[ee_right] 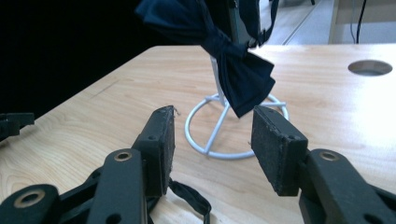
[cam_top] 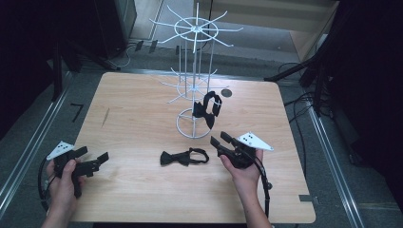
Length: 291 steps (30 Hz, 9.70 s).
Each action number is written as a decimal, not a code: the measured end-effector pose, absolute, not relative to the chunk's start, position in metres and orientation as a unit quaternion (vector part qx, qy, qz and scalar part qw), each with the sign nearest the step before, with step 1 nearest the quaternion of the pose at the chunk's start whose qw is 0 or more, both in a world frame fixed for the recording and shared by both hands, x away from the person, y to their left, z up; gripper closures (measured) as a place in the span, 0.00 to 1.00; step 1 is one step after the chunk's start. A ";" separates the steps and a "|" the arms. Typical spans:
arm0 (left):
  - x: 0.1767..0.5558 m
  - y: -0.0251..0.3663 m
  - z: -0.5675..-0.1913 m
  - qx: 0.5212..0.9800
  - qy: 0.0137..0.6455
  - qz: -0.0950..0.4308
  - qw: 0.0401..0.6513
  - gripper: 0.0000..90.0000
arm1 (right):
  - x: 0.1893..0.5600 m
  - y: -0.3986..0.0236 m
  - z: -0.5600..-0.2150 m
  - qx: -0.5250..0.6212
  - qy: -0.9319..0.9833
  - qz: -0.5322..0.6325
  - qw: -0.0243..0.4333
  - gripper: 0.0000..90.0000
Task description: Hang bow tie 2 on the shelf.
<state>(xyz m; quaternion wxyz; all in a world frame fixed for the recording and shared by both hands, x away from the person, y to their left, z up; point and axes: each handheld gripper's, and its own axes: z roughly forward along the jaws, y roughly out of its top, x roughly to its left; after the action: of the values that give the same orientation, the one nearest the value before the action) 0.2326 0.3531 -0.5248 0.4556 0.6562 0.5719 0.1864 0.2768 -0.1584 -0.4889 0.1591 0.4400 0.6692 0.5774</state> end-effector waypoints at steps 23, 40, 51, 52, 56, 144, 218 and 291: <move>0.233 0.353 -0.525 0.657 0.571 0.185 0.456 0.00 | 0.277 -0.143 -0.515 0.444 0.701 0.539 0.144 0.59; 0.233 0.353 -0.525 0.657 0.571 0.185 0.456 0.00 | 0.280 -0.136 -0.533 0.465 0.723 0.495 0.124 0.61; 0.233 0.353 -0.525 0.657 0.571 0.185 0.456 0.00 | 0.281 -0.132 -0.540 0.468 0.737 0.474 0.115 0.63; 0.233 0.353 -0.525 0.657 0.571 0.184 0.456 0.00 | 0.281 -0.132 -0.540 0.468 0.737 0.474 0.114 0.64; 0.233 0.353 -0.525 0.657 0.571 0.184 0.456 0.00 | 0.281 -0.130 -0.542 0.468 0.740 0.470 0.111 0.65; 0.233 0.353 -0.525 0.657 0.571 0.183 0.456 0.00 | 0.264 -0.121 -0.514 0.413 0.734 0.513 0.165 1.00; 0.233 0.353 -0.525 0.657 0.571 0.185 0.456 0.00 | 0.258 -0.122 -0.438 0.358 0.692 0.589 0.216 1.00; 0.234 0.353 -0.525 0.656 0.572 0.183 0.457 0.00 | 0.273 -0.097 -0.377 0.325 0.670 0.625 0.233 1.00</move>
<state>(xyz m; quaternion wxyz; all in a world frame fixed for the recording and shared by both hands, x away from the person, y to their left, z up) 0.2336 0.3531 -0.5250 0.4574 0.6558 0.5722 0.1825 0.2728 -0.0971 -0.3772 0.2333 0.3249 0.6704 0.6250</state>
